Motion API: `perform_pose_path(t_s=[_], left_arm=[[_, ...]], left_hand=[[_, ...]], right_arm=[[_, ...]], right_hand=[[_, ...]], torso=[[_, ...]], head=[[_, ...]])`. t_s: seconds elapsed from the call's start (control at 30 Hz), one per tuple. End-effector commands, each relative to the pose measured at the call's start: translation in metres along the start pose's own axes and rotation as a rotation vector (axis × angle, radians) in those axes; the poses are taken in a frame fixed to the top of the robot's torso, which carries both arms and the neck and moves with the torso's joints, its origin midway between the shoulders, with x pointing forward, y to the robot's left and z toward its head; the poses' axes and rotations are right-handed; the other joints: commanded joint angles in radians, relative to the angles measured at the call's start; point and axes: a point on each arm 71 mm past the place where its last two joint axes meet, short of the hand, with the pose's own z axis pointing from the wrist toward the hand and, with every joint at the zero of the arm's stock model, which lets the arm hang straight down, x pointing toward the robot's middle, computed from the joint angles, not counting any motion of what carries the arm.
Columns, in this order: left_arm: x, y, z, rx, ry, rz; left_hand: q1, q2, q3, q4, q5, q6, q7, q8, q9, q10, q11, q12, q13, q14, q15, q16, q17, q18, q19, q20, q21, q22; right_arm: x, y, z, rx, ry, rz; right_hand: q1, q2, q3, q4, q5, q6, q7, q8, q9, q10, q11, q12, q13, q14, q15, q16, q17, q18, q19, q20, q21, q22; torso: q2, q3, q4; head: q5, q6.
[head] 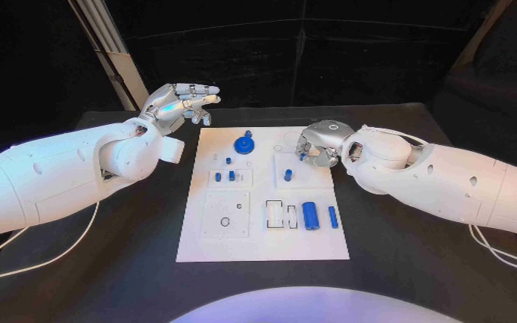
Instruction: Assemble the parts on the task board
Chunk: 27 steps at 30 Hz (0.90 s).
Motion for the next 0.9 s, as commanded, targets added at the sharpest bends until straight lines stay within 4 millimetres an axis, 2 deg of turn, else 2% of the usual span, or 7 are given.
perform_pose_path(t_s=[0.03, 0.2, 0.33, 0.47, 0.53, 0.7, 0.9], left_arm=[[-0.001, -0.002, 0.001, 0.016, 0.002, -0.007], [-0.003, -0.002, 0.001, 0.015, -0.003, -0.005], [-0.004, -0.002, 0.001, 0.014, -0.005, -0.004], [-0.004, -0.002, 0.001, 0.014, -0.004, -0.004], [-0.004, -0.002, 0.001, 0.013, -0.004, -0.005], [-0.002, -0.001, 0.001, 0.012, -0.001, -0.006], [0.002, -0.001, 0.003, 0.011, 0.01, -0.01]], left_hand=[[-0.001, 0.01, -0.006, 0.0, -0.003, 0.008, 0.001, 0.007, 0.001, -0.002, -0.003, 0.007, 0.002, -0.009, -0.001, -0.003, -0.003, 0.007, -0.004, 0.0, -0.005, -0.002], [-0.001, 0.01, -0.007, 0.0, -0.003, 0.008, 0.001, 0.007, 0.001, -0.002, -0.002, 0.007, 0.002, -0.009, -0.001, -0.003, -0.003, 0.007, -0.005, 0.0, -0.006, -0.002], [-0.001, 0.01, -0.008, 0.0, -0.003, 0.007, 0.002, 0.006, 0.001, -0.004, -0.002, 0.008, 0.002, -0.009, 0.0, -0.003, -0.004, 0.007, -0.005, 0.0, -0.006, -0.003], [-0.001, 0.01, -0.008, 0.0, -0.003, 0.006, 0.002, 0.006, 0.0, -0.005, -0.002, 0.008, 0.002, -0.01, 0.0, -0.003, -0.004, 0.007, -0.005, 0.0, -0.007, -0.003], [-0.001, 0.01, -0.008, 0.0, -0.003, 0.006, 0.002, 0.006, 0.0, -0.005, -0.002, 0.008, 0.002, -0.01, 0.0, -0.003, -0.004, 0.007, -0.005, 0.0, -0.007, -0.003], [-0.001, 0.01, -0.008, 0.0, -0.003, 0.006, 0.002, 0.006, 0.0, -0.005, -0.002, 0.008, 0.002, -0.01, 0.0, -0.003, -0.004, 0.007, -0.005, 0.0, -0.007, -0.003], [-0.002, 0.011, -0.009, 0.0, -0.003, 0.005, 0.003, 0.006, 0.0, -0.007, -0.001, 0.008, 0.001, -0.01, 0.0, -0.004, -0.006, 0.006, -0.005, 0.0, -0.008, -0.004]], right_arm=[[-0.007, 0.003, -0.003, -0.023, -0.076, 0.034], [-0.012, 0.007, -0.009, -0.041, -0.101, 0.059], [-0.017, 0.018, -0.015, -0.073, -0.124, 0.083], [-0.021, 0.032, -0.018, -0.117, -0.141, 0.12], [-0.024, 0.043, -0.019, -0.159, -0.152, 0.148], [-0.027, 0.064, -0.015, -0.226, -0.157, 0.182], [-0.026, 0.085, -0.002, -0.276, -0.134, 0.196]], right_hand=[[-0.009, 0.001, 0.011, -0.004, 0.006, 0.008, 0.003, -0.007, -0.001, 0.004, 0.001, -0.005, 0.001, 0.042, -0.006, 0.007, 0.002, -0.009, 0.01, 0.001, 0.01, 0.006], [-0.012, -0.001, 0.016, -0.007, 0.008, 0.008, 0.004, -0.008, -0.001, 0.005, 0.002, -0.007, 0.001, 0.042, -0.006, 0.009, 0.003, -0.009, 0.011, 0.001, 0.013, 0.01], [-0.014, -0.003, 0.02, -0.01, 0.009, 0.008, 0.004, -0.009, -0.001, 0.005, 0.002, -0.008, 0.001, 0.043, -0.005, 0.011, 0.004, -0.01, 0.012, 0.001, 0.016, 0.013], [-0.02, -0.007, 0.029, -0.015, 0.016, 0.009, 0.004, -0.011, -0.001, 0.006, 0.003, -0.011, 0.001, 0.043, -0.005, 0.015, 0.006, -0.01, 0.012, 0.002, 0.02, 0.018], [-0.029, -0.011, 0.038, -0.021, 0.035, 0.009, 0.005, -0.013, -0.001, 0.008, 0.003, -0.014, 0.001, 0.043, -0.004, 0.02, 0.008, -0.011, 0.012, 0.003, 0.026, 0.024], [-0.031, -0.011, 0.042, -0.024, 0.041, 0.01, 0.005, -0.014, -0.001, 0.008, 0.003, -0.015, 0.001, 0.044, -0.004, 0.022, 0.01, -0.011, 0.014, 0.003, 0.03, 0.029], [-0.032, -0.012, 0.044, -0.026, 0.042, 0.009, 0.006, -0.015, -0.001, 0.007, 0.004, -0.016, 0.001, 0.044, -0.004, 0.022, 0.008, -0.011, 0.013, 0.003, 0.03, 0.029]], torso=[[0.0, -0.0005, 0.0005], [0.001, -0.0005, 0.0005], [0.001, 0.0007, -0.0004], [0.001, 0.0001, 0.0012], [0.001, 0.0001, 0.0012], [0.002, -0.0002, 0.002], [0.003, -0.0021, 0.0029]], head=[[-0.004, 0.003], [-0.002, 0.004], [0.003, 0.003], [0.008, 0.003], [0.017, 0.003], [0.034, -0.001], [0.058, -0.013]])
